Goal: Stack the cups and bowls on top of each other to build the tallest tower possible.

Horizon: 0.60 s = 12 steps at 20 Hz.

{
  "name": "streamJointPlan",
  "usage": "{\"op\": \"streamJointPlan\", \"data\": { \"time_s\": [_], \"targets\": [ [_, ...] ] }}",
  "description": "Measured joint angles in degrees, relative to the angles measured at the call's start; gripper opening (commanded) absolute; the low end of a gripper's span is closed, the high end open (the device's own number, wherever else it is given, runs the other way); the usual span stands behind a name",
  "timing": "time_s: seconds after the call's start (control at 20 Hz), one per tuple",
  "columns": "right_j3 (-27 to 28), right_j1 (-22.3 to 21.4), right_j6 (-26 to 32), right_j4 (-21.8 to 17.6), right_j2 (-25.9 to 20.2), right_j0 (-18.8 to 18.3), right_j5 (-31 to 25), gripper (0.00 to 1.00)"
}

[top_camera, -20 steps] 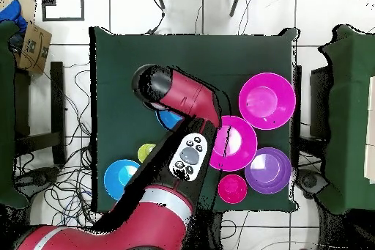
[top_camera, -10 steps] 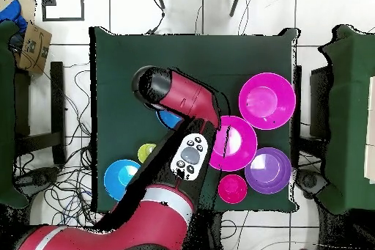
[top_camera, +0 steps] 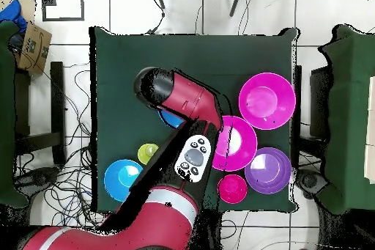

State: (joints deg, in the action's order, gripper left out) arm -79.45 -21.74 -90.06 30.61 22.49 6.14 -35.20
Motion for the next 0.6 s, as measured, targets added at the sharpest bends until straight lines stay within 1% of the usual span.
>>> {"op": "streamJointPlan", "data": {
  "time_s": [0.55, 0.6],
  "targets": [
    [0.0, -0.04, 0.0, 0.0, -0.13, -0.01, 0.0, 0.0],
    [0.0, -0.03, 0.0, 0.0, -0.13, -0.01, 0.0, 1.0]
  ]
}}
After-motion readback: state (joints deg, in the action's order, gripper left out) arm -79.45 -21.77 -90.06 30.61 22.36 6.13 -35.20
